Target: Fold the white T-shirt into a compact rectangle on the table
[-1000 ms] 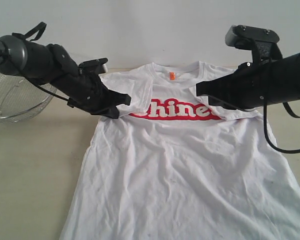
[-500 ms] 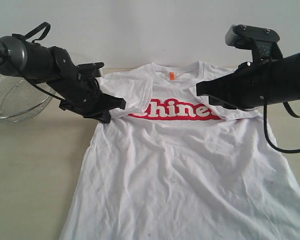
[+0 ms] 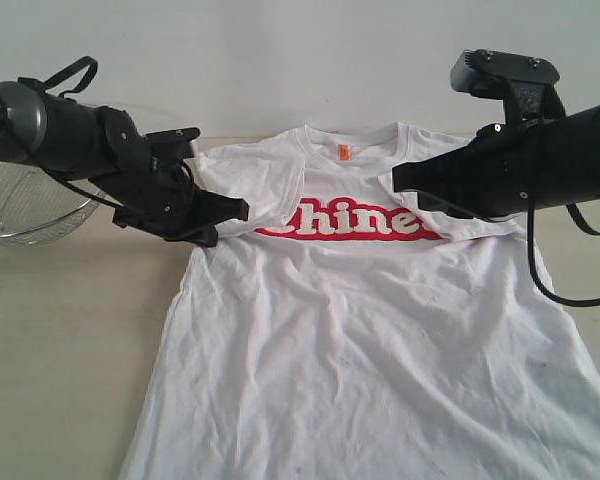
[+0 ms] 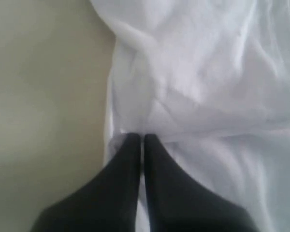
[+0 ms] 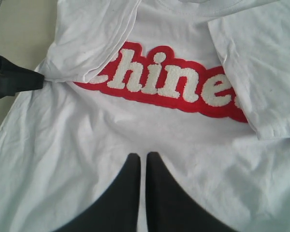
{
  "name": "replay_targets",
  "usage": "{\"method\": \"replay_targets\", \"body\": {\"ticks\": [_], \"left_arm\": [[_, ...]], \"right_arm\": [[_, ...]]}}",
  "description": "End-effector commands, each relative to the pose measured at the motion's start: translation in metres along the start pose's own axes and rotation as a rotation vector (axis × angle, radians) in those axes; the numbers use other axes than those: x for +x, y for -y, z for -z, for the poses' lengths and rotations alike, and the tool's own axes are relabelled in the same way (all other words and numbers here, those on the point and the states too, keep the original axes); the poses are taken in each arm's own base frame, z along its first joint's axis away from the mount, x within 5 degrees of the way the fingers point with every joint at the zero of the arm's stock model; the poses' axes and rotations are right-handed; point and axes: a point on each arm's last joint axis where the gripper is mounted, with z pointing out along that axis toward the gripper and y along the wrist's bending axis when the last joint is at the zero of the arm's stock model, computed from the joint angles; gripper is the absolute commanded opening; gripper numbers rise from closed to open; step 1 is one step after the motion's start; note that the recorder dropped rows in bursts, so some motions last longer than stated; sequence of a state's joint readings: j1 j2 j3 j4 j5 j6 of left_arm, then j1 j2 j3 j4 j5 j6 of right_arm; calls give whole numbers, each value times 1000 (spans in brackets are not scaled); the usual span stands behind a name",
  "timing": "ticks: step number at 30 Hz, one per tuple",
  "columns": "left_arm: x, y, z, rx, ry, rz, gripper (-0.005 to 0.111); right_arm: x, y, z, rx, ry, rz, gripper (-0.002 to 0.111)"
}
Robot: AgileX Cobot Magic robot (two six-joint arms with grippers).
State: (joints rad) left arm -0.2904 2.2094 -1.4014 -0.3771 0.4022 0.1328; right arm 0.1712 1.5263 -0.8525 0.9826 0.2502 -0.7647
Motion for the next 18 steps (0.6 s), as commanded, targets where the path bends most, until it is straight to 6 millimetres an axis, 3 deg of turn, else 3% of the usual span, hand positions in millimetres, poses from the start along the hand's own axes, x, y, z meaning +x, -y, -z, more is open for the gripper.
{"method": "replay_targets", "body": {"ticks": [1, 13, 18], "left_arm": [[21, -11, -9, -27, -104, 5, 4], [21, -10, 7, -30, -82, -7, 4], [15, -6, 25, -28, -62, -33, 4]], "right_arm": [[-1, 0, 2, 3, 8, 5, 0], [-1, 0, 2, 3, 8, 5, 0], [-2, 1, 2, 13, 19, 2, 0]]}}
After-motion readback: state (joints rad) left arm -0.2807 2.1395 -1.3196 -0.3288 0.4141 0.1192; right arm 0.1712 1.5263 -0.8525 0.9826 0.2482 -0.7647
